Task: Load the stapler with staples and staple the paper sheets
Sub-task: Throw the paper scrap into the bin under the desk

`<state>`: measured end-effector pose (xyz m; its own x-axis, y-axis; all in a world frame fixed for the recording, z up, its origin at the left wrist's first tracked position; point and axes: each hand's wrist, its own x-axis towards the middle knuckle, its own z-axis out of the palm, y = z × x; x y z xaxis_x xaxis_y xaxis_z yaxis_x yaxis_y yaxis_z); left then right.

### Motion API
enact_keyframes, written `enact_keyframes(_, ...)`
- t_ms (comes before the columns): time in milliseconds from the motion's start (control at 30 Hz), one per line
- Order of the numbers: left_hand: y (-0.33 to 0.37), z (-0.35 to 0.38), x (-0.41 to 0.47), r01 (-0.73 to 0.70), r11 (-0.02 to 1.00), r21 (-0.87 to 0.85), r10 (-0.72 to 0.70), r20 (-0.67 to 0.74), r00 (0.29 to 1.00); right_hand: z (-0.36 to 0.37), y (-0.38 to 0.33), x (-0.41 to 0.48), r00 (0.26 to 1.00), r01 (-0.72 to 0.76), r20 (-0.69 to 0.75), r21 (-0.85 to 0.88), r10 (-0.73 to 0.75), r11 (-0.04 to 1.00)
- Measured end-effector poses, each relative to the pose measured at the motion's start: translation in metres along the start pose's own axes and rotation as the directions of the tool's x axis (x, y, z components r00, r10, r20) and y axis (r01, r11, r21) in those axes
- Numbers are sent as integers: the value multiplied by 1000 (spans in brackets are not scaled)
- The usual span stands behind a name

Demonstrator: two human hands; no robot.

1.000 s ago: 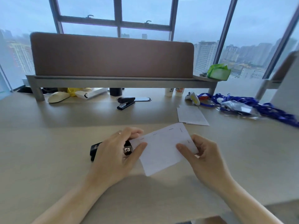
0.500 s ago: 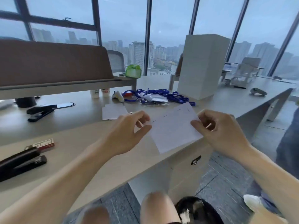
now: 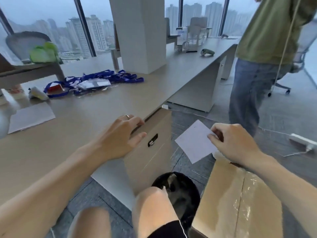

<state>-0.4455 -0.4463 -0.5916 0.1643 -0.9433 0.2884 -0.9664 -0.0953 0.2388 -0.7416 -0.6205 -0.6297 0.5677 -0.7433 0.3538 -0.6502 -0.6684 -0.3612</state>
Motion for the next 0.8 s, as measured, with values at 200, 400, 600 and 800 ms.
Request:
enact_keyframes(200, 4, 78, 0, -183, 982, 47, 178, 98, 979, 80, 12, 3, 969, -118, 198, -157, 148, 980)
enact_keyframes(400, -28, 175, -3, -188, 981, -47, 193, 168, 967, 173, 15, 7, 842, -171, 451, -301, 298, 938)
enact_keyframes(600, -51, 244, -7, -253, 961, 111, 203, 335, 920, 253, 27, 3, 692, -186, 610, -367, 386, 912)
enact_keyframes(800, -56, 267, 7, -221, 971, 91, 179, 338, 924, 296, 49, -13, 558, -194, 704, -404, 439, 894)
